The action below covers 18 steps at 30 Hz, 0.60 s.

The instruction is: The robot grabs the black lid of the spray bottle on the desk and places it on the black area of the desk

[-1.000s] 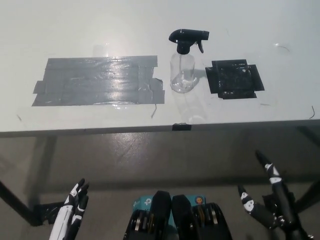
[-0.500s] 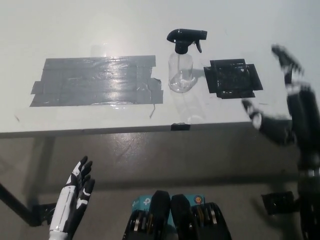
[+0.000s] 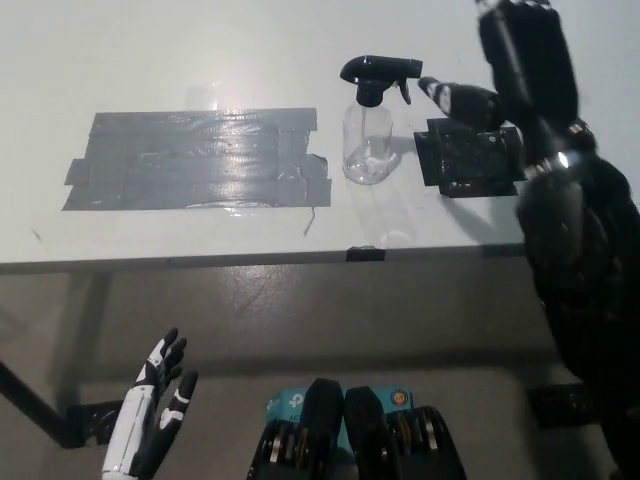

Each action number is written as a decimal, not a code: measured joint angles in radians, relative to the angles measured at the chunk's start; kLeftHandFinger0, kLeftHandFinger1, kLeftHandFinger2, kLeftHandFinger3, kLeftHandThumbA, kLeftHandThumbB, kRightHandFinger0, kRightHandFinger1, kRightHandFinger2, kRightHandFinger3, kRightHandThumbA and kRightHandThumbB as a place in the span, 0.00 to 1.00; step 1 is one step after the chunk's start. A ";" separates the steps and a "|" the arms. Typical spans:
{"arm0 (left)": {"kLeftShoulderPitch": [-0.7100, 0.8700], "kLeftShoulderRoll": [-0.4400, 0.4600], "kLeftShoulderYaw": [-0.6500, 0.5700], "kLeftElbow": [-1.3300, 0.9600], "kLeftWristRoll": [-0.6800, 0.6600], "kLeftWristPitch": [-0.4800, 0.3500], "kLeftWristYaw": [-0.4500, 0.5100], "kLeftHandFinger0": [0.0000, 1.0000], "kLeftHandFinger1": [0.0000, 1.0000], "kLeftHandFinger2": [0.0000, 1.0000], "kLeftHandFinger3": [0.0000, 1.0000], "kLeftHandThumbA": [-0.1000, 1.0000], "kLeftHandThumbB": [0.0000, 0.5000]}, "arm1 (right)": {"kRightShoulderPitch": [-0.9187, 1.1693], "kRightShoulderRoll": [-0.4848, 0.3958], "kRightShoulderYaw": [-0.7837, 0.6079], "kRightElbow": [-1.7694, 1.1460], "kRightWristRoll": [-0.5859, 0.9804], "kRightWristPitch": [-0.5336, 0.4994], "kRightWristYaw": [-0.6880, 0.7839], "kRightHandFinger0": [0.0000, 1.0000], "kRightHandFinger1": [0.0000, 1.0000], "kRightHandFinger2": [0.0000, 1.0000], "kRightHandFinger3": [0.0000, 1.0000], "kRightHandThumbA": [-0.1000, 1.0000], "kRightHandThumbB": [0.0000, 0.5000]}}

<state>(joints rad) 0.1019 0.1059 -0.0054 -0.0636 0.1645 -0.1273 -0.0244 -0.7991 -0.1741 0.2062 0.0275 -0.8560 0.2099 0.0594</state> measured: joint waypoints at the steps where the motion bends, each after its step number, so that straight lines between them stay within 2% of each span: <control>1: 0.000 0.000 0.000 0.000 0.002 0.000 0.000 1.00 1.00 1.00 1.00 0.88 0.04 | -0.010 0.000 0.006 0.017 -0.008 0.010 0.002 1.00 1.00 1.00 1.00 0.92 0.71; 6: -0.002 0.000 -0.003 -0.002 0.013 0.002 0.000 1.00 1.00 1.00 1.00 0.87 0.06 | -0.062 0.006 0.038 0.153 -0.030 0.045 0.005 1.00 1.00 1.00 1.00 0.90 0.75; 12: -0.002 0.000 -0.008 -0.004 0.017 0.007 -0.001 1.00 1.00 1.00 1.00 0.86 0.04 | -0.120 0.023 0.055 0.280 -0.034 0.064 -0.009 1.00 1.00 1.00 1.00 0.88 0.76; 14: -0.001 0.000 -0.011 -0.004 0.018 0.008 -0.001 1.00 1.00 1.00 1.00 0.85 0.08 | -0.130 0.031 0.061 0.299 -0.034 0.067 -0.017 1.00 1.00 1.00 1.00 0.89 0.76; 18: -0.002 0.001 -0.015 -0.004 0.018 0.015 -0.002 1.00 1.00 1.00 1.00 0.84 0.09 | -0.147 0.053 0.069 0.368 -0.033 0.079 -0.037 1.00 1.00 1.00 1.00 0.88 0.74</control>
<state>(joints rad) 0.1000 0.1068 -0.0202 -0.0675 0.1826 -0.1125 -0.0263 -0.9459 -0.1211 0.2754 0.3958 -0.8891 0.2893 0.0222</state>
